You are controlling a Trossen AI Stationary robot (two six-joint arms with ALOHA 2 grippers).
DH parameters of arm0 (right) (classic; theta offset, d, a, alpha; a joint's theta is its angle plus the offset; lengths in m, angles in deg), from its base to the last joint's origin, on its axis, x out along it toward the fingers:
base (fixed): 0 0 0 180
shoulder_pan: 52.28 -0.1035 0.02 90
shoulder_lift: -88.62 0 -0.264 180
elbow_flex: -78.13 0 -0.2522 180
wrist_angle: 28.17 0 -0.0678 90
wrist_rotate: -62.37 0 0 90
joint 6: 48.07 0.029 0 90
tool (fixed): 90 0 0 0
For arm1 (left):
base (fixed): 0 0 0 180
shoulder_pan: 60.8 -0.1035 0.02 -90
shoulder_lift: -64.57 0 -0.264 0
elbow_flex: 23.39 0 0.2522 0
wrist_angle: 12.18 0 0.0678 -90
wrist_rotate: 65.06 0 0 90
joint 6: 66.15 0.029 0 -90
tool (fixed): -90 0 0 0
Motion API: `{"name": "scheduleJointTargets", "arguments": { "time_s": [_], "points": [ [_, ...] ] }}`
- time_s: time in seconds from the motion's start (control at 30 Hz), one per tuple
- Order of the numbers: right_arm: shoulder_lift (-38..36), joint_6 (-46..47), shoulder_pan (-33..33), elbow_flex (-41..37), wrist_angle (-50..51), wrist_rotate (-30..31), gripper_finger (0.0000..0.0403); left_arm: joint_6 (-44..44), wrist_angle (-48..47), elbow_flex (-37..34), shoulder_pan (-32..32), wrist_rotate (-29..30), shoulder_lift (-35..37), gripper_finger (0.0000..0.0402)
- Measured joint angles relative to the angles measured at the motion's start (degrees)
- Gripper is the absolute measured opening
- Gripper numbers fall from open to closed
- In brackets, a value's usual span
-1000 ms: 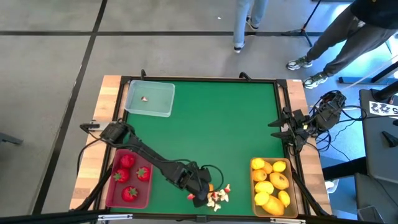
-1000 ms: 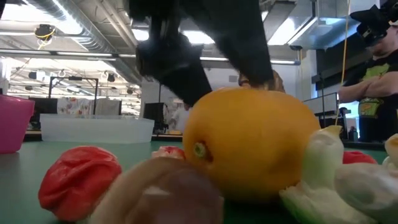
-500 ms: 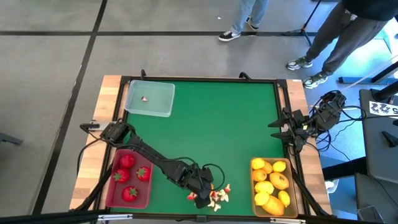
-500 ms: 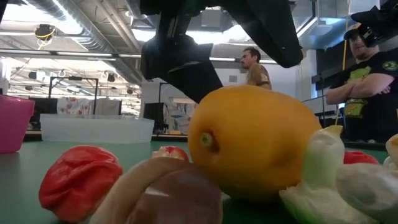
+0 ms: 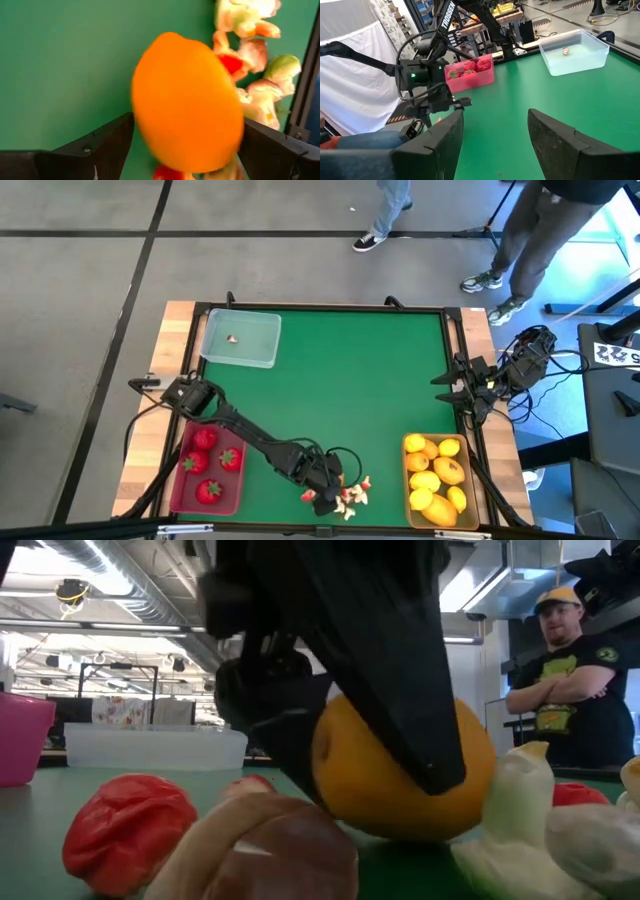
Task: Sort produce into baskets
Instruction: Put the yellow lemon into the orange bin
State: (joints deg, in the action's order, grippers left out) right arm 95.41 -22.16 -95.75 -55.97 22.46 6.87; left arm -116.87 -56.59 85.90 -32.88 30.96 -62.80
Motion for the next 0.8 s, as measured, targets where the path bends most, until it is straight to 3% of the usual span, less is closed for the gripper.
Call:
{"name": "scheduleJointTargets", "arguments": {
  "time_s": [0.17, 0.6, 0.8],
  "points": [
    [0.00, 0.00, -0.01, 0.00, 0.26, 0.00, 0.0221, 1.98, 0.19, 0.00, -1.16, 0.37, 0.02, 0.0310],
    [0.00, 0.10, -0.01, 0.00, 0.53, -0.02, 0.0221, 6.22, 0.06, 0.09, -3.76, -0.59, -0.62, 0.0248],
    [0.00, 0.83, 0.01, 0.00, 0.72, 0.00, 0.0221, 11.19, 0.42, 2.65, -5.93, 4.13, 2.14, 0.0246]
  ]
}}
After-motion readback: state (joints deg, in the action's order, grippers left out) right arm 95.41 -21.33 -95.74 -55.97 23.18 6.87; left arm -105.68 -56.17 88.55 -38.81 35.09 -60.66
